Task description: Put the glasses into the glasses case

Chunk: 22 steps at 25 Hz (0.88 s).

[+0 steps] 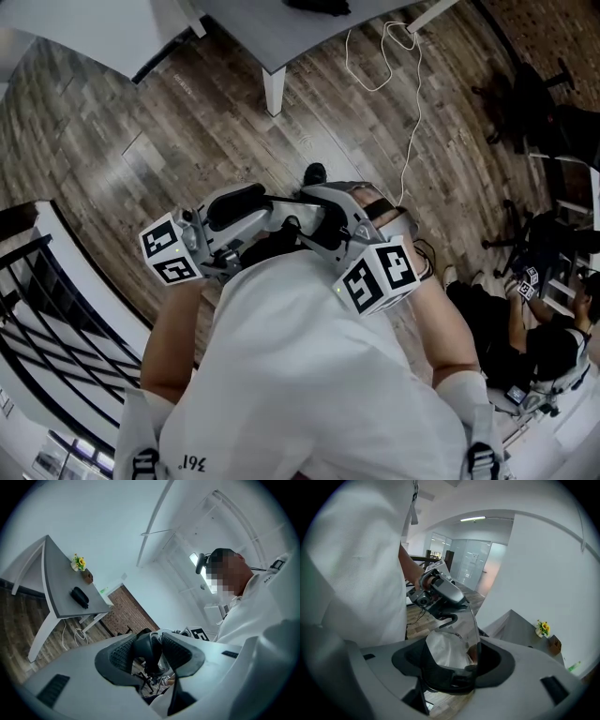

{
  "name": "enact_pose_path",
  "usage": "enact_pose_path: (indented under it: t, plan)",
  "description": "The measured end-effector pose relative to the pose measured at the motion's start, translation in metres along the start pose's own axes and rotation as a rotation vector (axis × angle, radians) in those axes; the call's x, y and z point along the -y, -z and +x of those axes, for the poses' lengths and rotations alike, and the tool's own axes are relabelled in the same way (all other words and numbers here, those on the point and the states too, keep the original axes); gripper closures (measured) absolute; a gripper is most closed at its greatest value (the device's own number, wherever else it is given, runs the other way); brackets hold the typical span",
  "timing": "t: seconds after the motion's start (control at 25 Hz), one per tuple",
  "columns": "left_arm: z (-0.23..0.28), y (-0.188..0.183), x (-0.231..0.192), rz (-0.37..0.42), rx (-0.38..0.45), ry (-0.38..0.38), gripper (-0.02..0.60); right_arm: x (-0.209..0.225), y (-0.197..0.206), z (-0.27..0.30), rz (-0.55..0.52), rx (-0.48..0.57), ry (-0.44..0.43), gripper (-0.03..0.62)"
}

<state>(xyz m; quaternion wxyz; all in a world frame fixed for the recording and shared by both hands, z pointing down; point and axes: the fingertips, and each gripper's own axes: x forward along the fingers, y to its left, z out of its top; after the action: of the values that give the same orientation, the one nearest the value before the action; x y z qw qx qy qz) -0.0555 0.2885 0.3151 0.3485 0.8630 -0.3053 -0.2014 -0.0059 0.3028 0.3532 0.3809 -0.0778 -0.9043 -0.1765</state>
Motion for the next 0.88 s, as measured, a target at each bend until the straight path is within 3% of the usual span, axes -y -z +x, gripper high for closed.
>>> enact_pose_path:
  t: [0.32,0.88]
  plan:
    - [0.022,-0.028,-0.045,0.020,0.034,-0.104,0.416,0.054,0.023,0.014,-0.029,0.041,-0.026,0.312]
    - [0.116,-0.085,-0.101,0.037,0.080,-0.175,0.416,0.165,0.074,-0.006,-0.046,0.071,-0.020,0.312]
